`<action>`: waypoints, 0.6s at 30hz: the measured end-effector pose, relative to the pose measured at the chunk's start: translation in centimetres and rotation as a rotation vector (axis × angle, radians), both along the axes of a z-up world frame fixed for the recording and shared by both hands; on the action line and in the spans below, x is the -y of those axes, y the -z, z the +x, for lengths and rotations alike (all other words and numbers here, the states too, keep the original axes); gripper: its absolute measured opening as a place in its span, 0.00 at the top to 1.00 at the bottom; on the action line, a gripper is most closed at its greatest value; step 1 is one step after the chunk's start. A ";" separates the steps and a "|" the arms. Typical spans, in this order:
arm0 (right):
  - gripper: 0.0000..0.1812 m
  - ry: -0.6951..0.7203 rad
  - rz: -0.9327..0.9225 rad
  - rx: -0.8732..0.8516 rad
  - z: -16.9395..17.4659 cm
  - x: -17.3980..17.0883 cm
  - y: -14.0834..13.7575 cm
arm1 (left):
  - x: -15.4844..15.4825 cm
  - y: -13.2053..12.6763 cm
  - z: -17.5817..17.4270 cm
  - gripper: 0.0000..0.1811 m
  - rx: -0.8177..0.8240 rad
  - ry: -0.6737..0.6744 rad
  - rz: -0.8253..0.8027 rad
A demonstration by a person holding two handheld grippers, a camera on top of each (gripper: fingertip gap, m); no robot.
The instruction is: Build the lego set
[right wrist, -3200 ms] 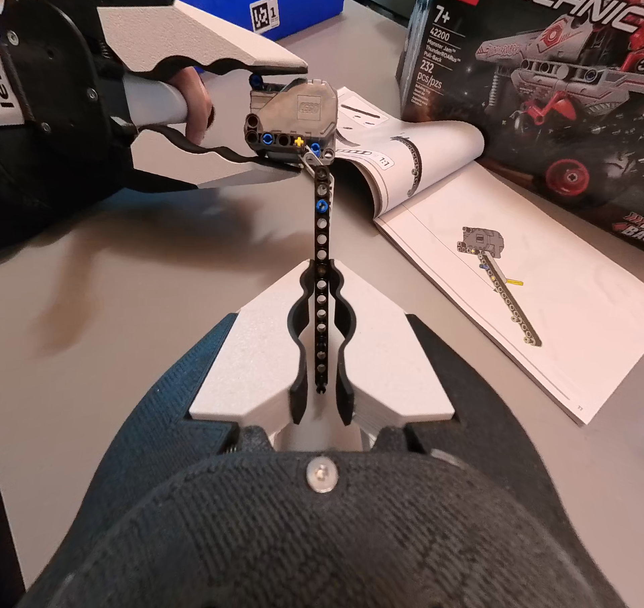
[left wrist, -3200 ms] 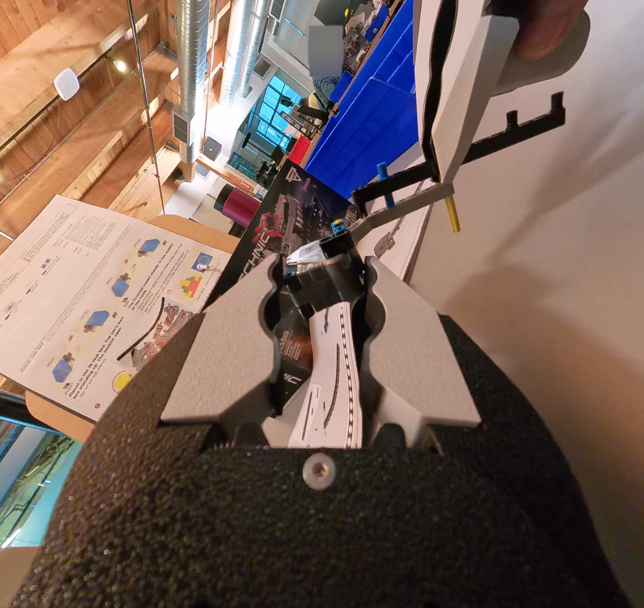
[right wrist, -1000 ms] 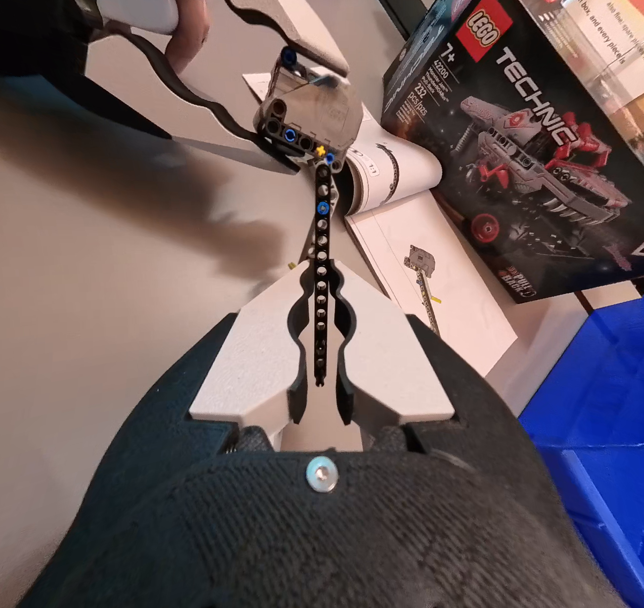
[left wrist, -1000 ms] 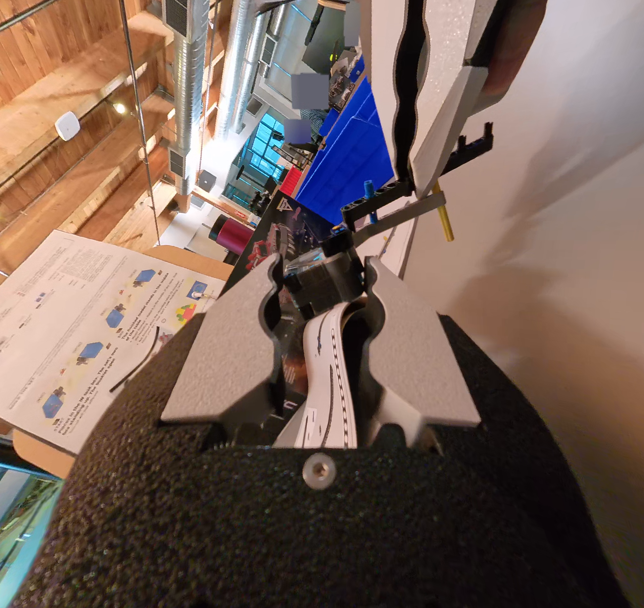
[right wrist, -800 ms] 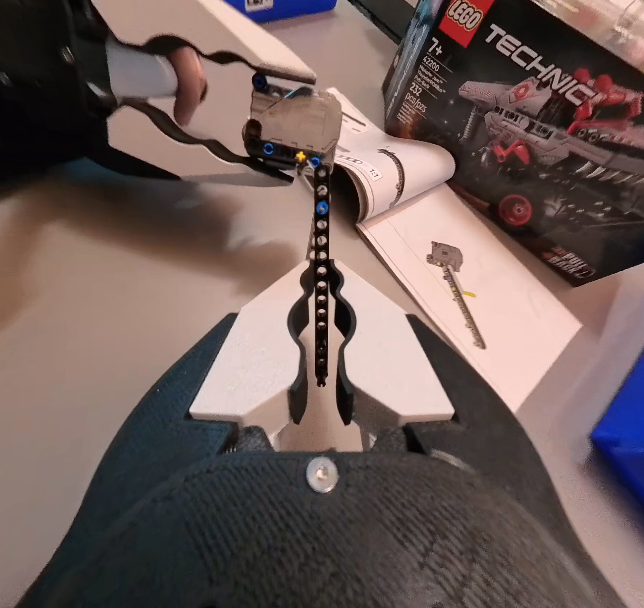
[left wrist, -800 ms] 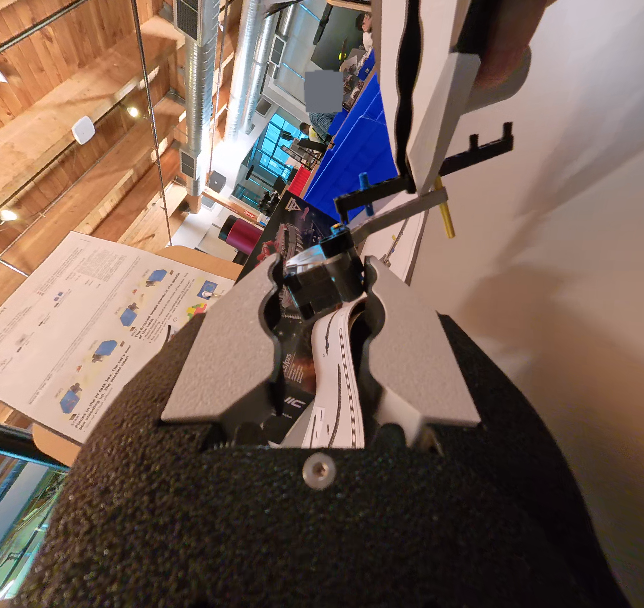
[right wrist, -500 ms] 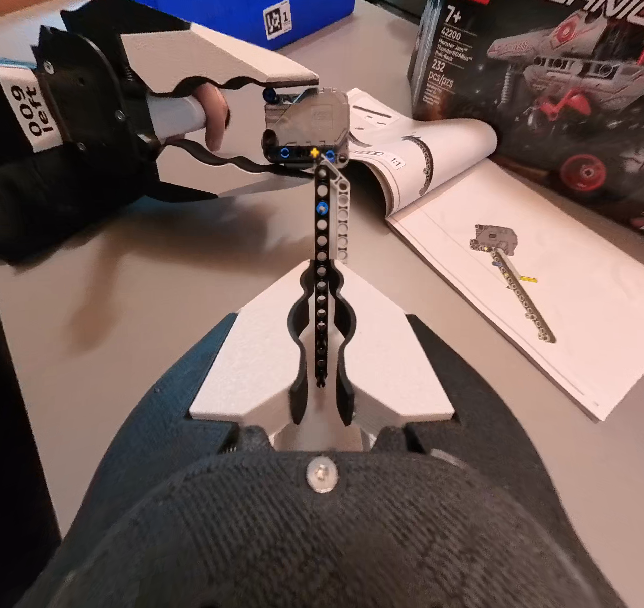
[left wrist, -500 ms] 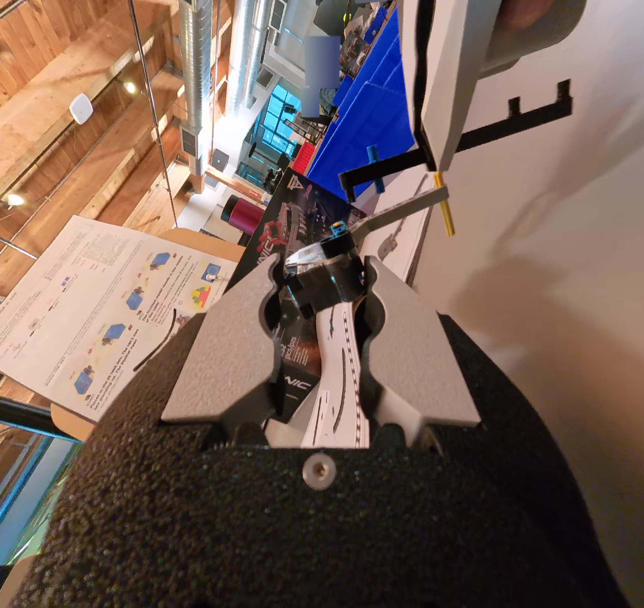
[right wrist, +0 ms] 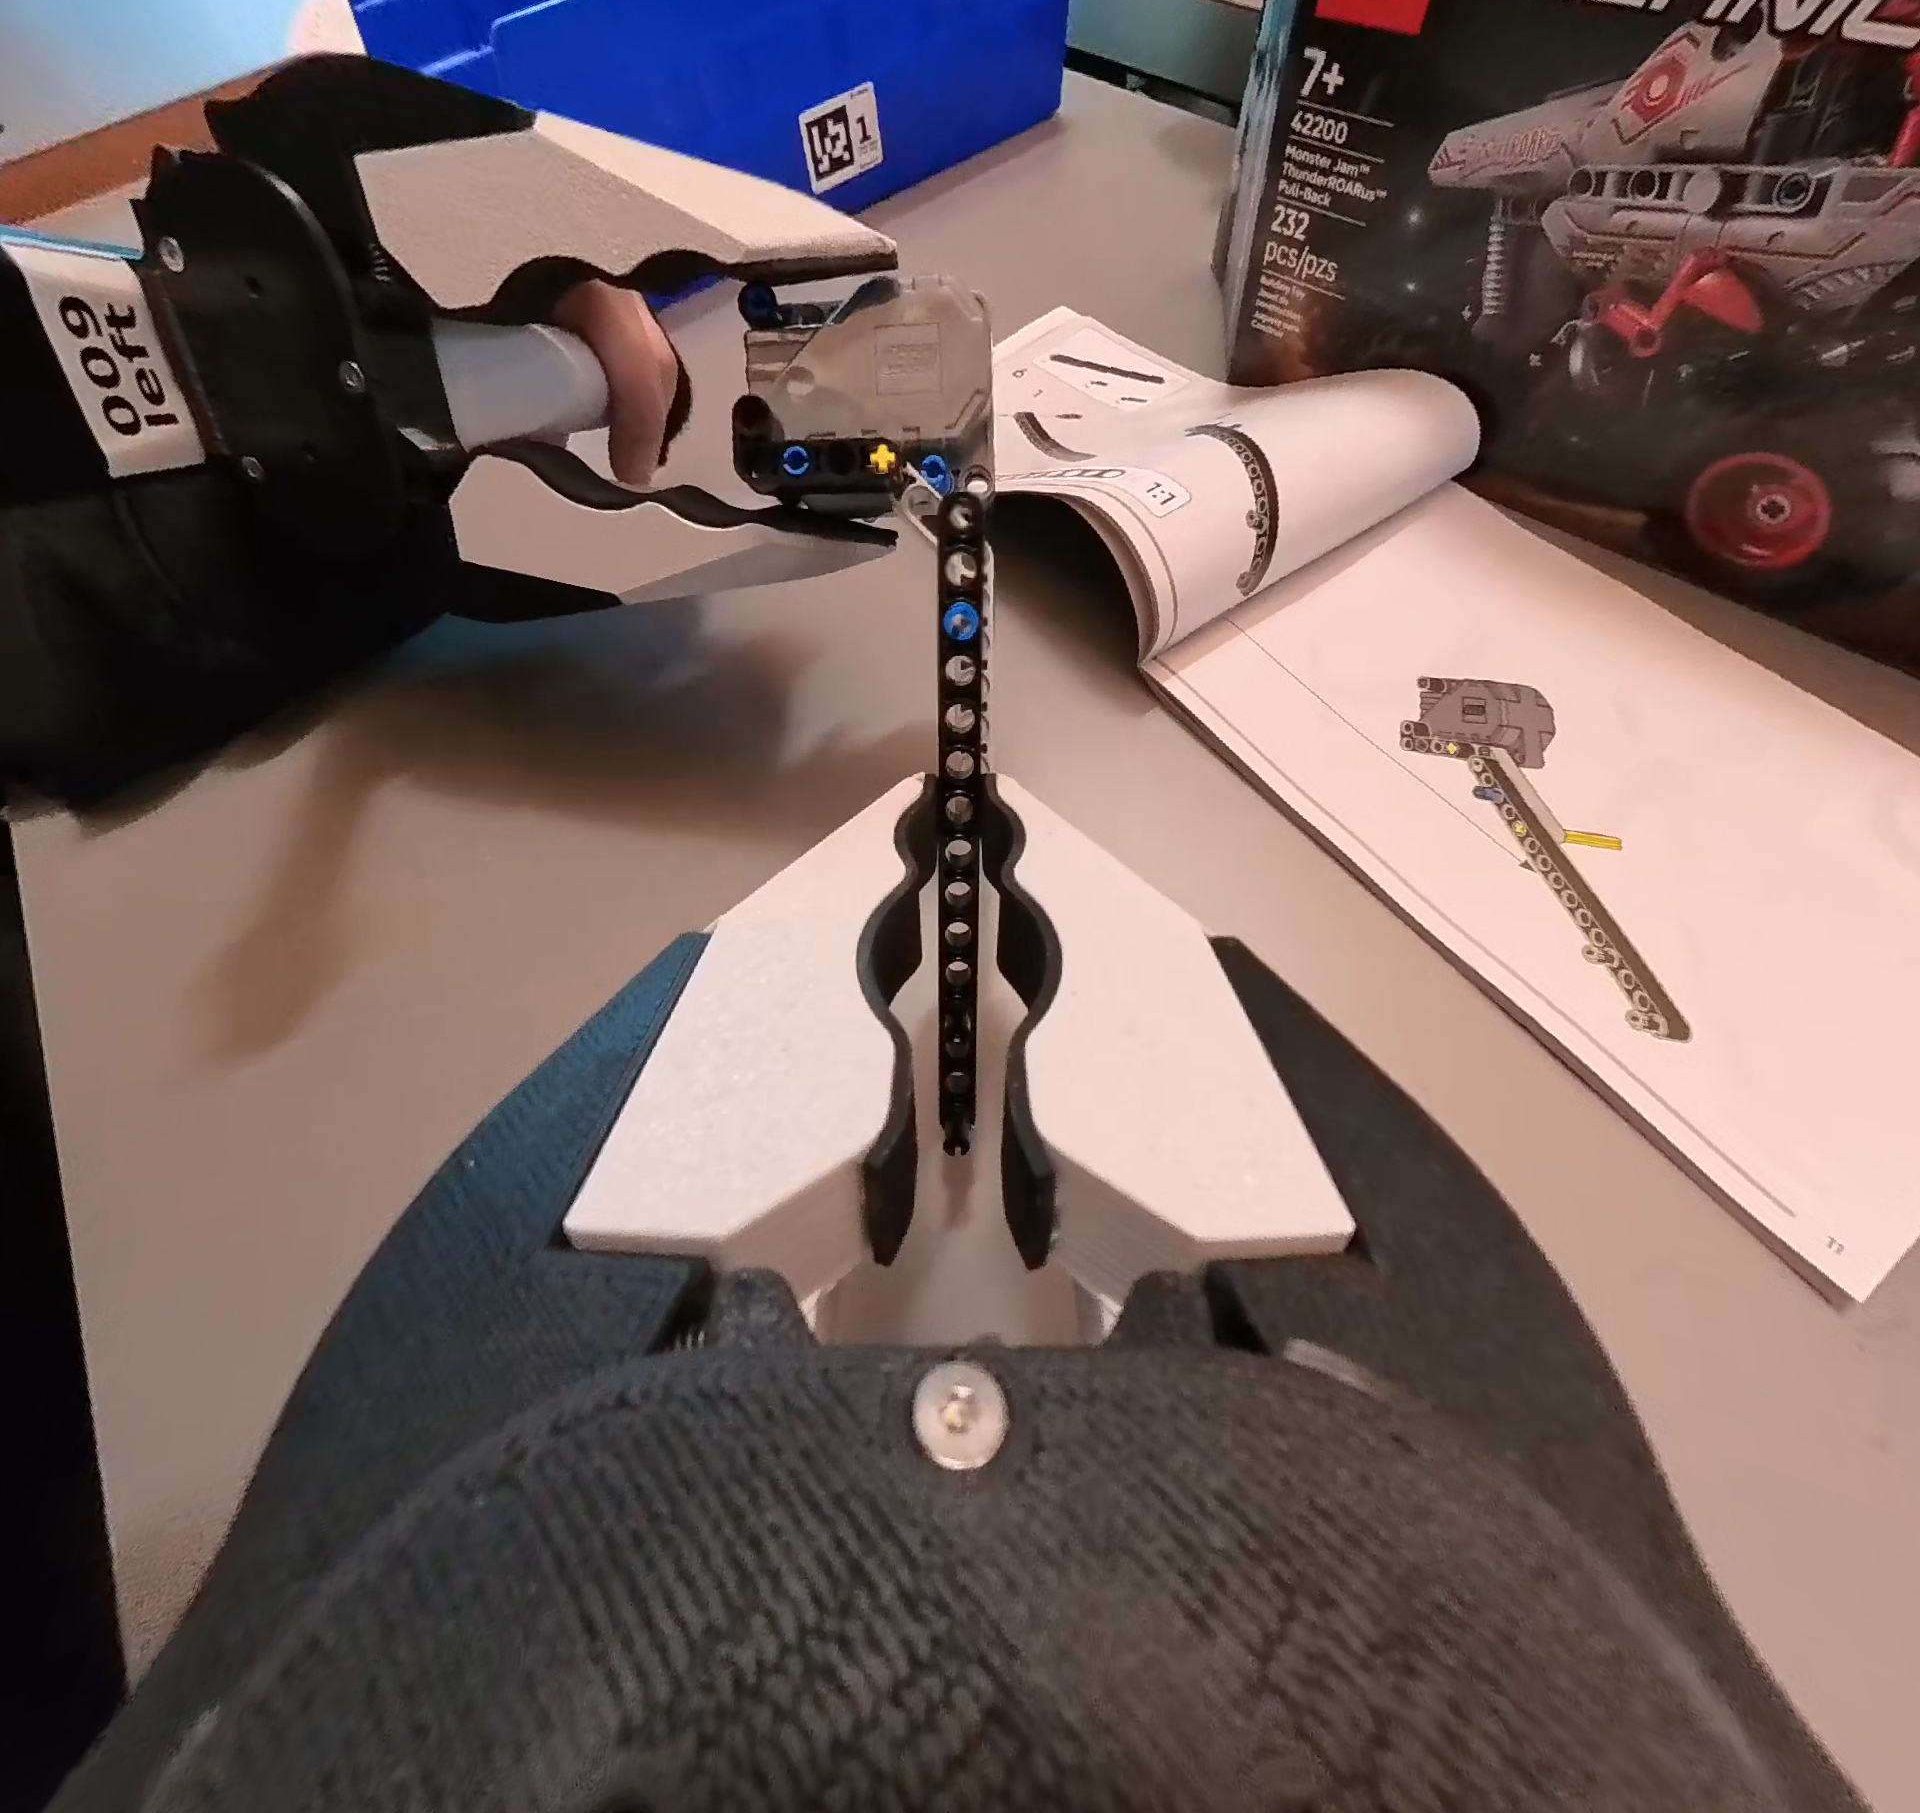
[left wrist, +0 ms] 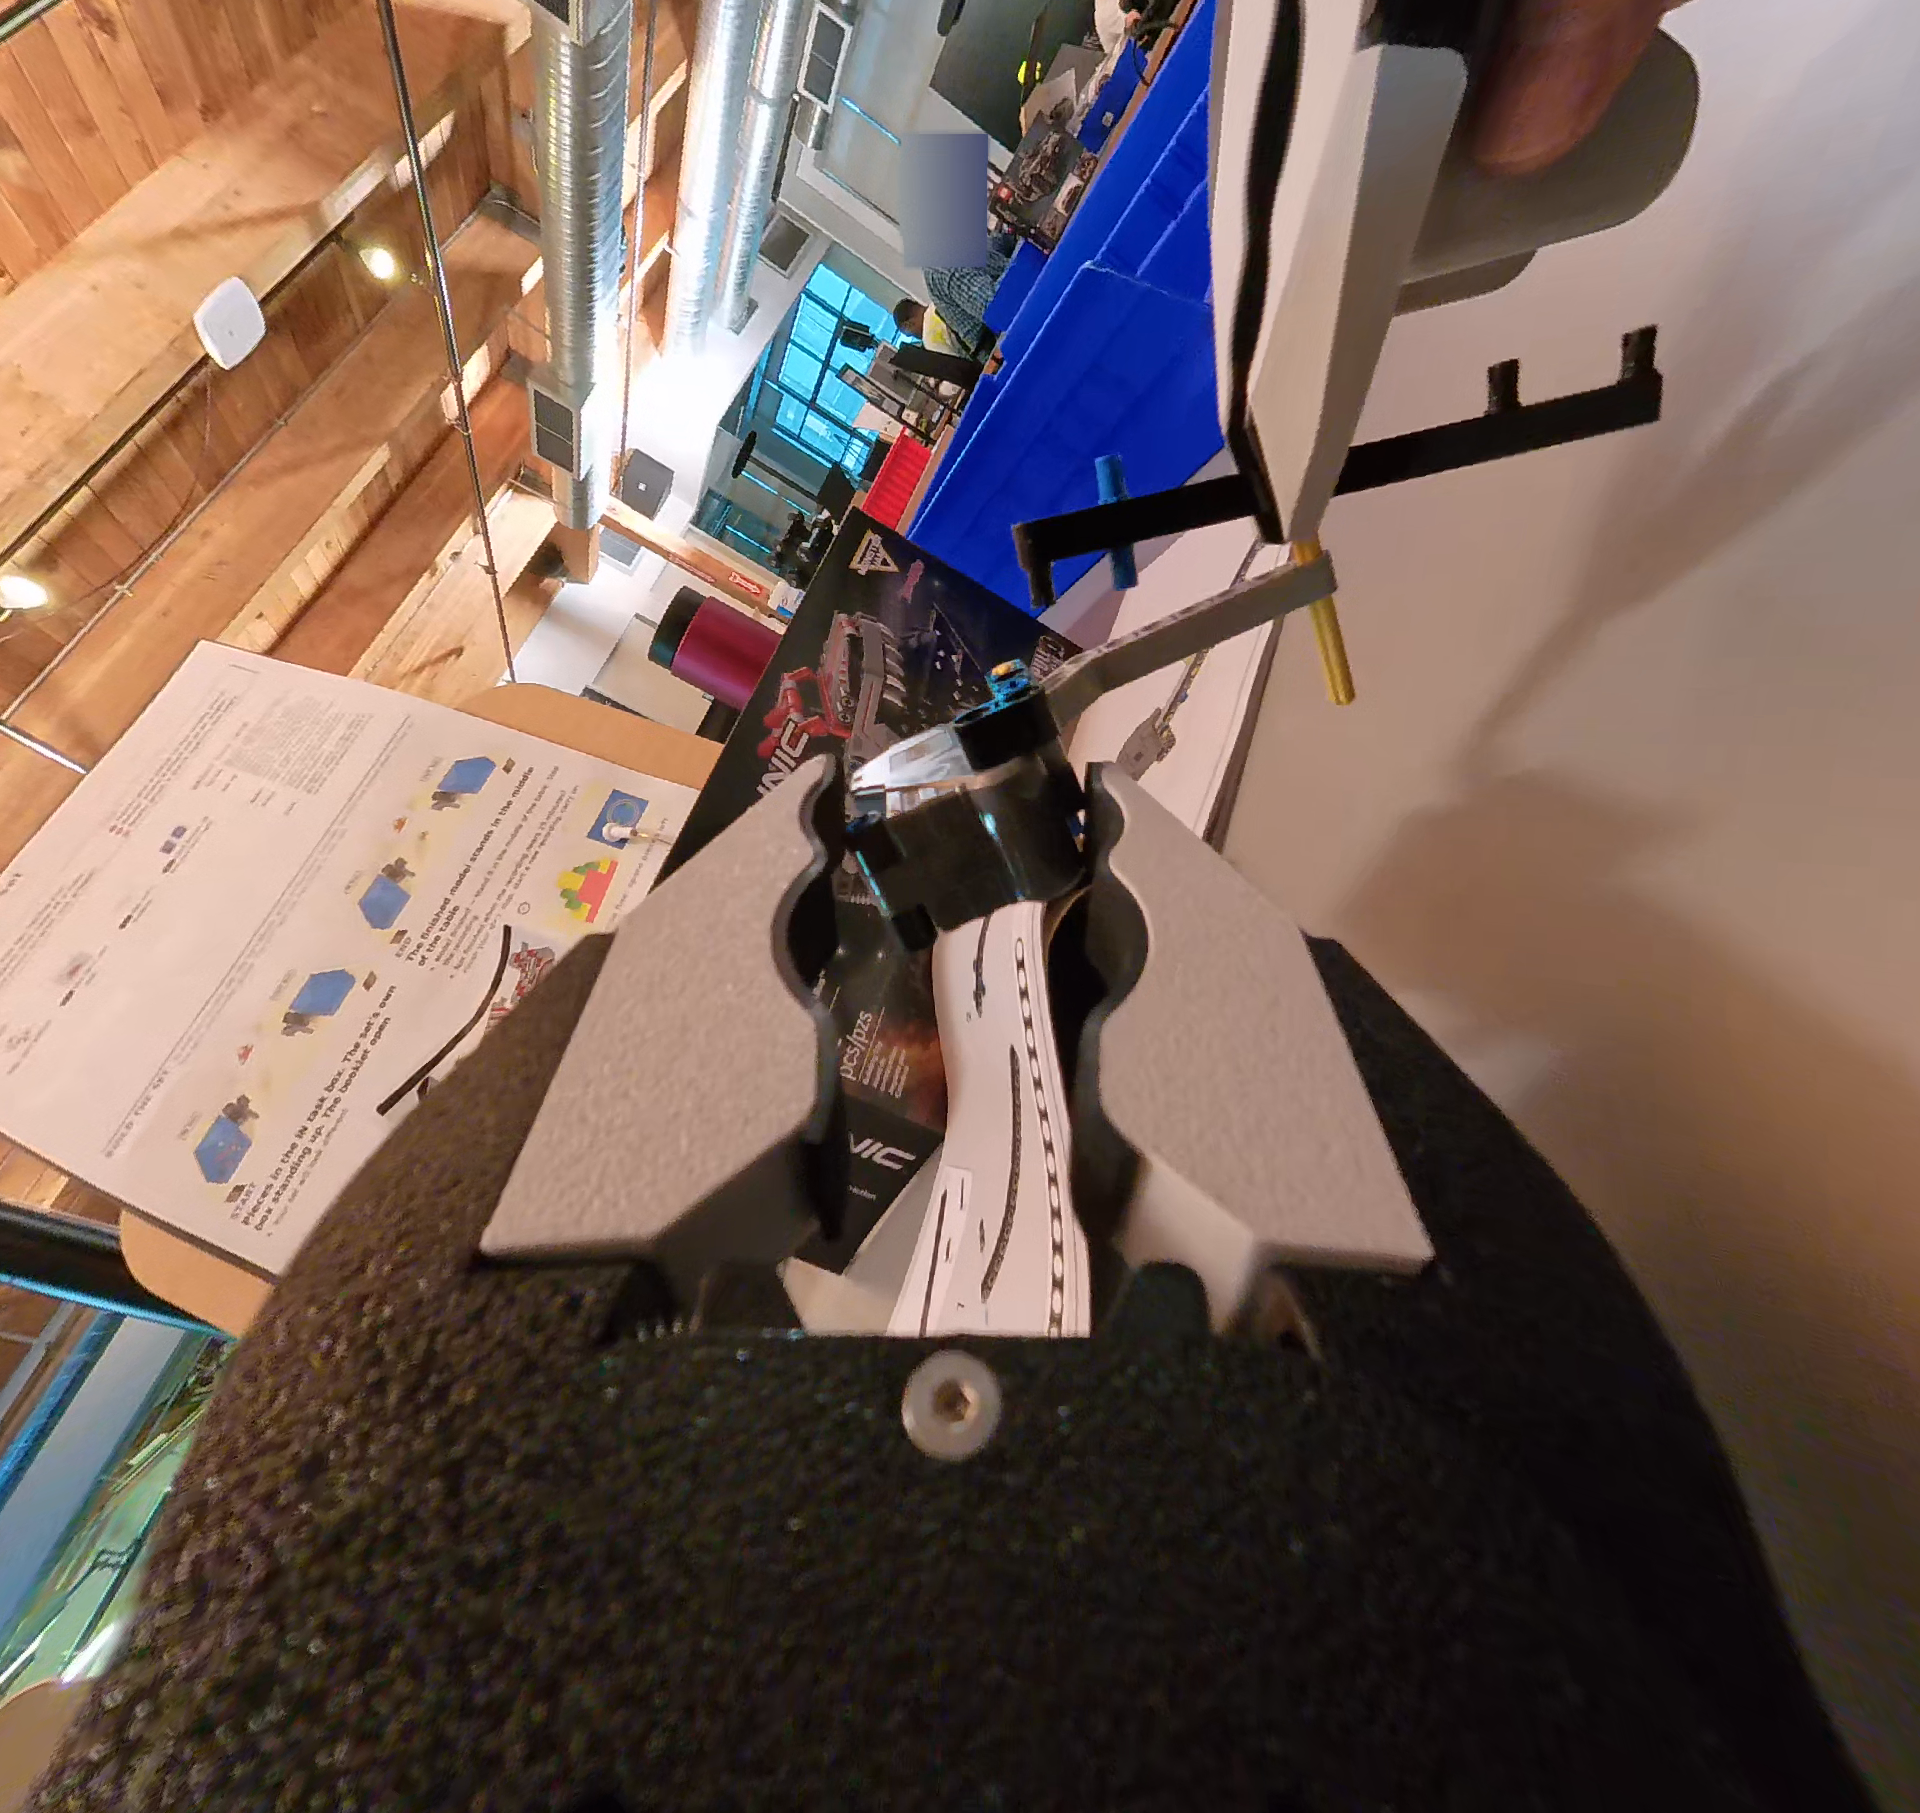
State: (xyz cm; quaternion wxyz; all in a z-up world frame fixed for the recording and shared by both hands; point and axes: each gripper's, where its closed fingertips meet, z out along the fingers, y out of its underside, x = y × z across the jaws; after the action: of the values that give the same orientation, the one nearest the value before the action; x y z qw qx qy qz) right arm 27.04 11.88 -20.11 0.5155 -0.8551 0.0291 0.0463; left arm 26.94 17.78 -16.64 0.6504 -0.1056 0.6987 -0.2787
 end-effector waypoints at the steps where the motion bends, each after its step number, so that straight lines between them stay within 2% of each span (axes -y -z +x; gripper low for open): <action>1: 0.98 -0.009 0.006 -0.005 0.0 0.0 0.0 | 0.0 0.0 0.0 0.76 -0.003 0.003 -0.002; 7: 0.98 -0.028 0.024 -0.012 0.0 0.0 0.3 | 0.1 0.0 0.0 0.76 -0.010 0.004 -0.004; 18: 0.98 -0.022 -0.065 0.001 0.0 0.4 1.5 | 0.4 0.5 0.0 0.77 -0.030 0.014 0.041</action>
State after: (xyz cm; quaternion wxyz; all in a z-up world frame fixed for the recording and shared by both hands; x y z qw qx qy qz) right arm 27.06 11.52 -21.64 0.4870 -0.8717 0.0207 0.0505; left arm 26.97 17.33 -17.15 0.6400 -0.0913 0.7147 -0.2671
